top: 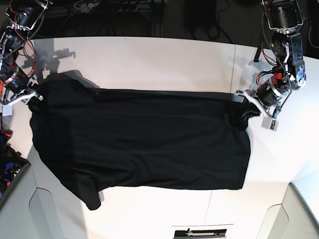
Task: Layout the t-shirt on the table in an organized manner, then fold the t-shirt properly
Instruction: 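Lay the hem down near the collar with both grippers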
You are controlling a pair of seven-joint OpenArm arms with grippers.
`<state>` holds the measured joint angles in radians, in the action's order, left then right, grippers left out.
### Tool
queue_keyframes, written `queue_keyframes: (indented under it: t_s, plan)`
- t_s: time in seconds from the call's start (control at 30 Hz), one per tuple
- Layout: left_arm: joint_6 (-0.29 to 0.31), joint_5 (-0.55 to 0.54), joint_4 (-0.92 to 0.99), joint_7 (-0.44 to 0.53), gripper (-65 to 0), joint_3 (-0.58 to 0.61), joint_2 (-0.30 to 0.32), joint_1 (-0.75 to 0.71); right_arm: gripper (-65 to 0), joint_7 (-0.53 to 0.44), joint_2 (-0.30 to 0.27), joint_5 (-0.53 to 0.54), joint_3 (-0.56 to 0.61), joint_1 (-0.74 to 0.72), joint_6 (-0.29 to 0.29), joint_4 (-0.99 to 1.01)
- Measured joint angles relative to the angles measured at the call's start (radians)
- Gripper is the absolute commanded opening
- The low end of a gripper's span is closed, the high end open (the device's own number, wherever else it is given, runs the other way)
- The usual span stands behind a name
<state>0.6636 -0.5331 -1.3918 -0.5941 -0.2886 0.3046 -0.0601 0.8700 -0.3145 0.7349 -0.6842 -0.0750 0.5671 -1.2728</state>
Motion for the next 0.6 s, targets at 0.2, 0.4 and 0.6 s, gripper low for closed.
queue_keyframes:
  t_s: [0.2,0.4,0.6]
  plan:
    - [0.007,-0.013,-0.08,0.008,-65.0,0.0,-0.002,-0.13,-65.0,0.028,-0.065,0.043,-0.018,0.118,0.01,-0.003]
    - [0.009,-0.016,-0.197,0.016,-65.0,0.0,-0.002,-0.271,-65.0,0.008,-0.089,0.1,-0.032,0.233,0.018,-0.014]
    - [0.01,-0.008,-0.245,0.003,-65.0,0.0,-0.002,-0.314,-65.0,0.003,-0.088,0.116,-0.052,0.272,0.026,-0.019]
